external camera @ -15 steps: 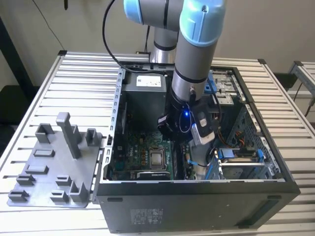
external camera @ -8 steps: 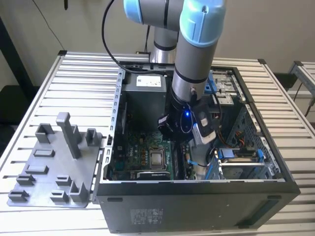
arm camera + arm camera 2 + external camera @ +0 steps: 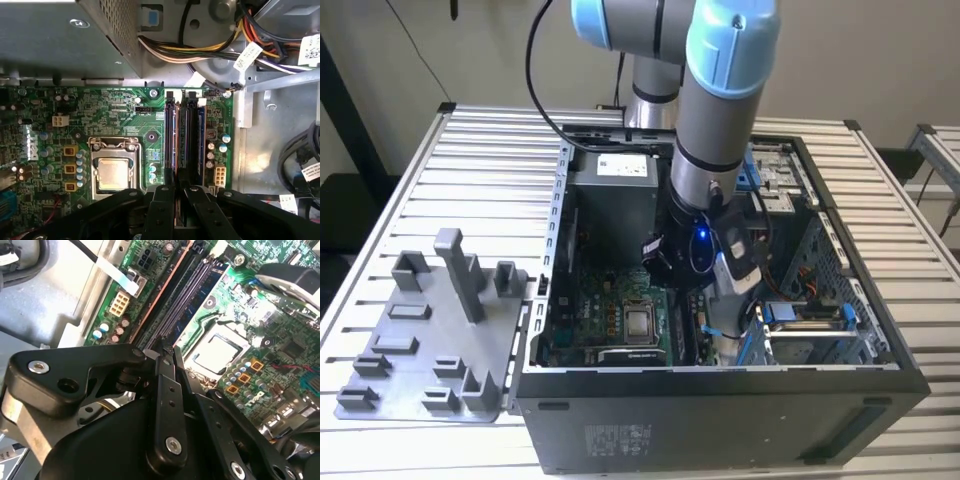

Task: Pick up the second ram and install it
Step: 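Insert the second ram into the second slot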

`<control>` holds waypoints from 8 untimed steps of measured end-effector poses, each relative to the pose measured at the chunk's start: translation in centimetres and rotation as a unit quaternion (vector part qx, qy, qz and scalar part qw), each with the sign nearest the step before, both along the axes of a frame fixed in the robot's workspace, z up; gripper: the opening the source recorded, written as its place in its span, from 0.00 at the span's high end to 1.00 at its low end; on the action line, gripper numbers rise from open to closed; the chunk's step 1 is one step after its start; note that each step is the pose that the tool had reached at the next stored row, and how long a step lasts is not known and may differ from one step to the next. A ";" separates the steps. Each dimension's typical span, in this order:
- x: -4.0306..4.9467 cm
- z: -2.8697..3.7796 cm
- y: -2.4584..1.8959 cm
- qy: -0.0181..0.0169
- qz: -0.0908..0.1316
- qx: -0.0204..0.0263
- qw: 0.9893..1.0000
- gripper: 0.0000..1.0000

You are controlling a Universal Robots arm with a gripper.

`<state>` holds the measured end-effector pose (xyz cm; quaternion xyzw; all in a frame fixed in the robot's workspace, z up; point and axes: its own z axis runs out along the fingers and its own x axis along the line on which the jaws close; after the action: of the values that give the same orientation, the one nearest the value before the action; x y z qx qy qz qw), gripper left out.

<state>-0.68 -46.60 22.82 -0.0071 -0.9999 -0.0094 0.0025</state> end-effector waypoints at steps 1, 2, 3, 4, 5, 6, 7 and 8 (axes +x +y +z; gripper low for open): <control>0.05 0.00 0.00 0.000 0.001 0.000 1.000 0.86; 0.06 0.00 -0.01 0.000 0.001 0.000 1.000 0.86; 0.09 -0.02 -0.01 0.000 0.001 0.000 1.000 0.86; 0.10 -0.03 -0.01 0.000 0.002 0.000 1.000 0.86; 0.10 -0.07 -0.01 0.000 0.002 0.000 1.000 0.86; 0.11 -0.10 -0.01 0.000 0.002 0.000 1.000 0.86; 0.12 -0.14 -0.02 0.000 0.002 0.000 1.000 0.86; 0.12 -0.17 -0.03 0.000 0.002 0.000 1.000 0.86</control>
<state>-0.56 -46.63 22.65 -0.0053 -0.9999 -0.0093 0.0025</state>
